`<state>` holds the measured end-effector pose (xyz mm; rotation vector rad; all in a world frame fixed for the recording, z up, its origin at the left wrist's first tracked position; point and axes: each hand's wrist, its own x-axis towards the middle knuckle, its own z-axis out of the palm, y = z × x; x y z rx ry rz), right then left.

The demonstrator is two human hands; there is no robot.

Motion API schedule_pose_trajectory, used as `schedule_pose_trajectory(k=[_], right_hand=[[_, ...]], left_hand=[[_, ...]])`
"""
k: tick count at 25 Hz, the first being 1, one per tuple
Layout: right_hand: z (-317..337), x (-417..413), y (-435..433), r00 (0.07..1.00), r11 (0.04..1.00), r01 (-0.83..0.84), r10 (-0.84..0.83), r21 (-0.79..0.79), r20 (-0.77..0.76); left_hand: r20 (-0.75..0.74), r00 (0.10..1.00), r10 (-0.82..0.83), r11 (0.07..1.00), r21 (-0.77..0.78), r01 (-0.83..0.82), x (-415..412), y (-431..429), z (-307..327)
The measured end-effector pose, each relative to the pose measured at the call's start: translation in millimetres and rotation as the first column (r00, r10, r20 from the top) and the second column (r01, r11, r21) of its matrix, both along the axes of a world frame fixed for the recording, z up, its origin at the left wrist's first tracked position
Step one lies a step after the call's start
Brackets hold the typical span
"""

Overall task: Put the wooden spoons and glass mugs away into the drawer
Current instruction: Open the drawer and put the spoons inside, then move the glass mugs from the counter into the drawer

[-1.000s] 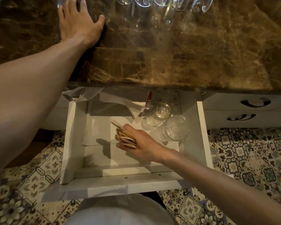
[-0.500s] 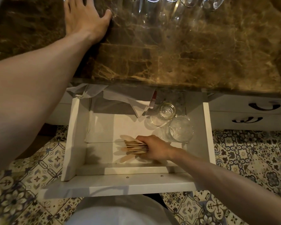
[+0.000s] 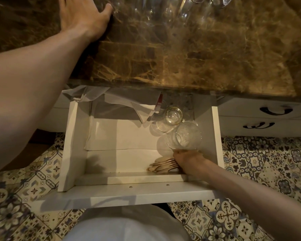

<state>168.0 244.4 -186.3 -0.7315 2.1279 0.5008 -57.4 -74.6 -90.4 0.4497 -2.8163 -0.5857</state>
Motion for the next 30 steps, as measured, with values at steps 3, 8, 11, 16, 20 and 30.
schedule_pose_trajectory(k=[3,8,11,16,20,30], right_hand=[[5.3,-2.8,15.3,0.999,1.000,-0.004,0.004,0.005,-0.049],[6.8,-4.3,18.9,0.997,0.999,-0.049,0.050,0.013,-0.052],[14.7,-9.1,22.2,0.997,0.998,0.056,-0.056,-0.003,0.055],[36.0,-6.4,19.3,0.985,0.992,0.122,-0.124,0.023,0.122],[67.2,-7.0,9.1,0.967,0.975,0.221,-0.218,-0.007,0.129],[218.1,-75.3,5.9,0.829,0.761,0.549,-0.443,-0.344,0.342]], left_hand=[[0.000,1.000,0.005,1.000,-0.003,-0.005,-1.5,-0.4,0.6],[-0.009,1.000,0.000,1.000,0.004,0.000,-2.0,-1.9,-2.8],[0.000,1.000,-0.013,1.000,-0.021,0.013,-4.1,-3.2,-3.6],[0.010,0.999,-0.044,0.996,-0.074,0.044,-4.9,-2.3,-4.0],[0.013,0.996,-0.084,0.989,-0.121,0.085,-8.0,-1.9,0.0],[0.069,0.995,-0.066,0.988,-0.133,0.075,-18.7,0.3,7.3]])
